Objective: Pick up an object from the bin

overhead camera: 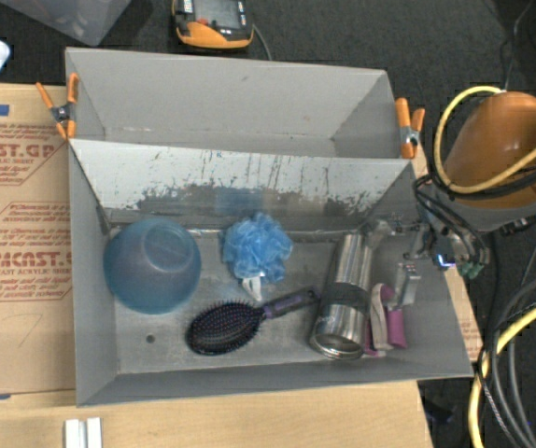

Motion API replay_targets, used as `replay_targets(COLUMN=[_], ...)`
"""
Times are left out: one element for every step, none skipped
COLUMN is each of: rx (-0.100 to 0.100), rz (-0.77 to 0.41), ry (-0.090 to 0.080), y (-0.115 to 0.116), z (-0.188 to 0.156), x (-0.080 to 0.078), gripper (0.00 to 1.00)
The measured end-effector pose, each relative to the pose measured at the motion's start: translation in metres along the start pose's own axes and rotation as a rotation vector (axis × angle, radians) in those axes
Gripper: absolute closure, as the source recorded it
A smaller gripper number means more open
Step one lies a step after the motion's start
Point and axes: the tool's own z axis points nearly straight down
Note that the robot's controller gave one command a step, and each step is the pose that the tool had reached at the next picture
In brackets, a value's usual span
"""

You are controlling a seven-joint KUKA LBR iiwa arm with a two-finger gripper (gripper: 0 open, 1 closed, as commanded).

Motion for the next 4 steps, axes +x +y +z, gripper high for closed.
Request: replay_targets(rx=[0.000,0.001,0.005,0.021], rz=[0.000,-0.113,-0.058,-0.338], ry=[0.000,-0.007,-0.017,-0.074], y=[0.000,0.010,0.020,0.016], z=[0.000,0.067,0.065,0.088], x=[0.000,0.028,0.029,0.031], gripper=[0.00,0.00,0.00,0.00])
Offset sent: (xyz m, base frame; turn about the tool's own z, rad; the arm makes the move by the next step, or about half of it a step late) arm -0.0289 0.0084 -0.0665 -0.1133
